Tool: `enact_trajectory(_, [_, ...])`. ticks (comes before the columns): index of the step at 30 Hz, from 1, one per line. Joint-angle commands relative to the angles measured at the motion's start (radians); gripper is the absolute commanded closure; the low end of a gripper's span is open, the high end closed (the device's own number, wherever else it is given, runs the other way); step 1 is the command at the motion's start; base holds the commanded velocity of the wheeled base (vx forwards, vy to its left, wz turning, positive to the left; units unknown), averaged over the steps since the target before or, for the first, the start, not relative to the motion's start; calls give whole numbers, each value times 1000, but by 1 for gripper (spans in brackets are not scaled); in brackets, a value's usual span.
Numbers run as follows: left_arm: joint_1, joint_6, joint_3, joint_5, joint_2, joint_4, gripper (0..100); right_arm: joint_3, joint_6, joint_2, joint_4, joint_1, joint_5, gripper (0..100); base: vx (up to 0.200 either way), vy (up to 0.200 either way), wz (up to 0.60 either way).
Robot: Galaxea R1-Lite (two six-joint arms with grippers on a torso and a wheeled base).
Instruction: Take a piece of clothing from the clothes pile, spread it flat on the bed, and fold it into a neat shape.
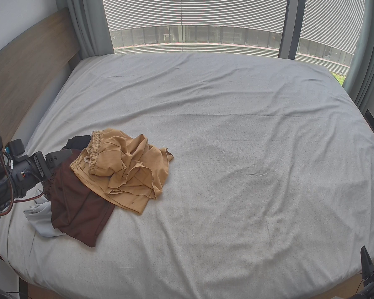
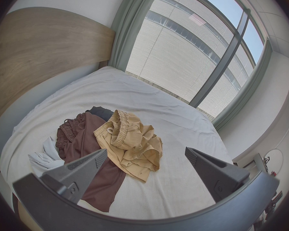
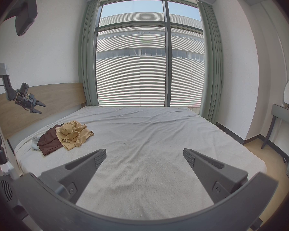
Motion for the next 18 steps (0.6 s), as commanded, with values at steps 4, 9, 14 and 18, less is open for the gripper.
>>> enact_trajectory(4, [14, 1, -69, -22, 135, -2, 0, 16, -1, -16, 0, 0, 0, 0, 0, 0, 0])
enact_trajectory(9, [20, 1, -99, -59, 211, -20, 0, 18, 1, -16, 0, 0, 0, 0, 0, 0, 0])
enact_trajectory(14, [20, -1, -102, -68, 309, -166, 0, 16, 1, -16, -2, 0, 0, 0, 0, 0, 0])
enact_trajectory(18, [17, -6, -113, -62, 397, -276, 0, 18, 1, -16, 0, 0, 0, 0, 0, 0, 0])
